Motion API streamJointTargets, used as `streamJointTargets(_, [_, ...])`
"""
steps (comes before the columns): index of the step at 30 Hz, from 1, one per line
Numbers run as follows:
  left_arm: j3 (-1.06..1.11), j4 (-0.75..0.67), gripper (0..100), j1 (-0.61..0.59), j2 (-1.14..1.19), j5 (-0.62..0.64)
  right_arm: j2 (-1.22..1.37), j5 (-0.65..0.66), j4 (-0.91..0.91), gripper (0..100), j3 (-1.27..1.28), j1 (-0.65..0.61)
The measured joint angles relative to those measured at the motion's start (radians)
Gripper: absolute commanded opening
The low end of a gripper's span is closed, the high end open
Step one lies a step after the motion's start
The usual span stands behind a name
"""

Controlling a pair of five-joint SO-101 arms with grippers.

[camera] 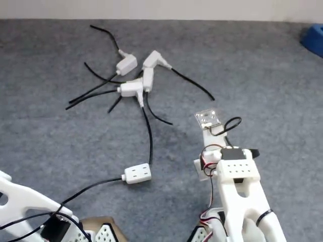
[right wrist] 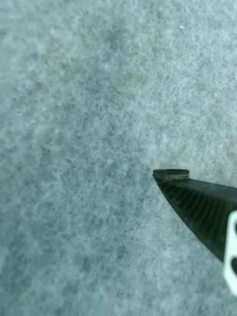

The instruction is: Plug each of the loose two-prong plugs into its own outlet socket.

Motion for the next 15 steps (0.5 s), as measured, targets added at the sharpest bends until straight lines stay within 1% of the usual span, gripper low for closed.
streamJointTargets(4, [-0.04, 0.011, 1, -0.002, -0.012, 0.124, 0.0, 0.0, 0.0, 60.5, 0.0, 0.0])
streamJointTargets(8, [-0.054, 0.014, 1, -0.006, -0.015, 0.216, 0.0, 0.0, 0.0, 60.5, 0.0, 0.0])
streamJointTargets(11, [-0.087, 0.015, 1, -0.009, -0.015, 0.247, 0.0, 0.0, 0.0, 60.5, 0.0, 0.0])
streamJointTargets(15, [-0.146, 0.015, 1, -0.023, -0.015, 0.258, 0.0, 0.0, 0.0, 60.5, 0.0, 0.0])
